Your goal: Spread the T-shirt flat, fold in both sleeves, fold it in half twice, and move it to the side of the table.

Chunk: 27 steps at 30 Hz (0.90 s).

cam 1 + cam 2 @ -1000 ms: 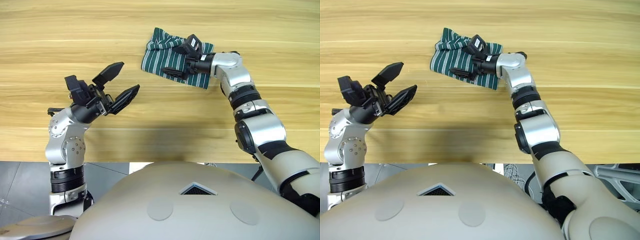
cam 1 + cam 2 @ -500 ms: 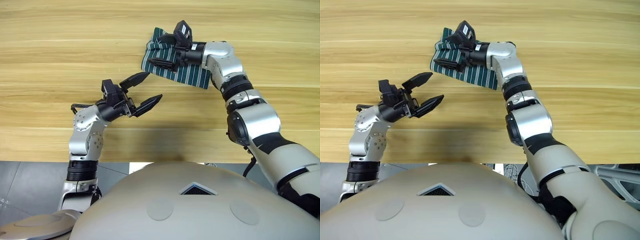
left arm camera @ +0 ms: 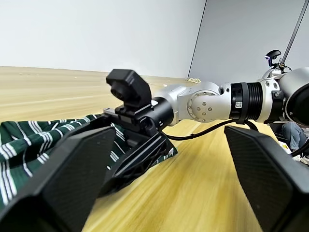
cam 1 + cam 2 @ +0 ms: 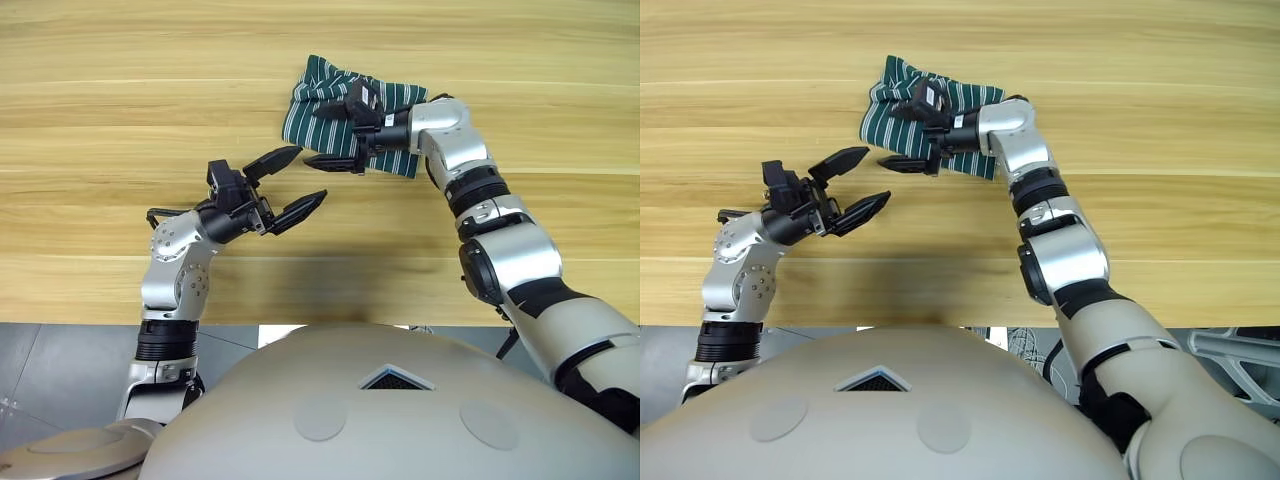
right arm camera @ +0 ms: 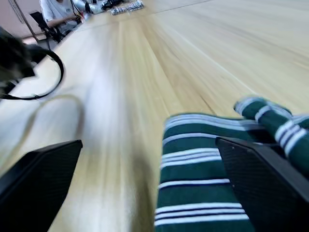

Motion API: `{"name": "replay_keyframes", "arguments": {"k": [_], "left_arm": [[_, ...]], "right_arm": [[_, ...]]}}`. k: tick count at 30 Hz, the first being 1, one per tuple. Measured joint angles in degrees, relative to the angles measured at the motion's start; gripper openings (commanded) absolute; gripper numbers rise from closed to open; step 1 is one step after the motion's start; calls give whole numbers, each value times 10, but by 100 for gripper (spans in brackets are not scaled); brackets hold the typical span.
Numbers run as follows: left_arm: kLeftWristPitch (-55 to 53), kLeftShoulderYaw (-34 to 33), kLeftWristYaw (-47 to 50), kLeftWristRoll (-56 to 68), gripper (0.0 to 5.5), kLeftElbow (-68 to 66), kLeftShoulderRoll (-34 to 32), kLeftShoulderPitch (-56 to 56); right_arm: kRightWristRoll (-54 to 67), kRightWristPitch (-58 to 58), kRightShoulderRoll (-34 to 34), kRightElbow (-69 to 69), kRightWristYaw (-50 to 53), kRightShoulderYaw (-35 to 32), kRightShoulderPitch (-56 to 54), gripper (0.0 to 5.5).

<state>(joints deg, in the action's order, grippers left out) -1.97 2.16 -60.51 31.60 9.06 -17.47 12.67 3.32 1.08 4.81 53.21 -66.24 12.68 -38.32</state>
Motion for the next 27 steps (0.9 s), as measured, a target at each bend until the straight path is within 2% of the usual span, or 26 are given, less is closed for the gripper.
{"name": "replay_keyframes", "arguments": {"k": [9, 16, 24, 27], "left_arm": [[2, 4, -2, 2, 405, -1, 4, 1], [2, 8, -2, 15, 405, -1, 9, 6], [9, 9, -2, 16, 405, -4, 10, 6], [11, 10, -2, 16, 405, -6, 10, 6]], "right_arm": [[-9, 16, -36, 70, 55, -27, -48, 514], [-9, 14, -51, 137, 171, -72, -90, 514], [-28, 39, -41, 182, 267, -94, -115, 514], [-47, 55, -21, 186, 238, -81, -115, 514]]}}
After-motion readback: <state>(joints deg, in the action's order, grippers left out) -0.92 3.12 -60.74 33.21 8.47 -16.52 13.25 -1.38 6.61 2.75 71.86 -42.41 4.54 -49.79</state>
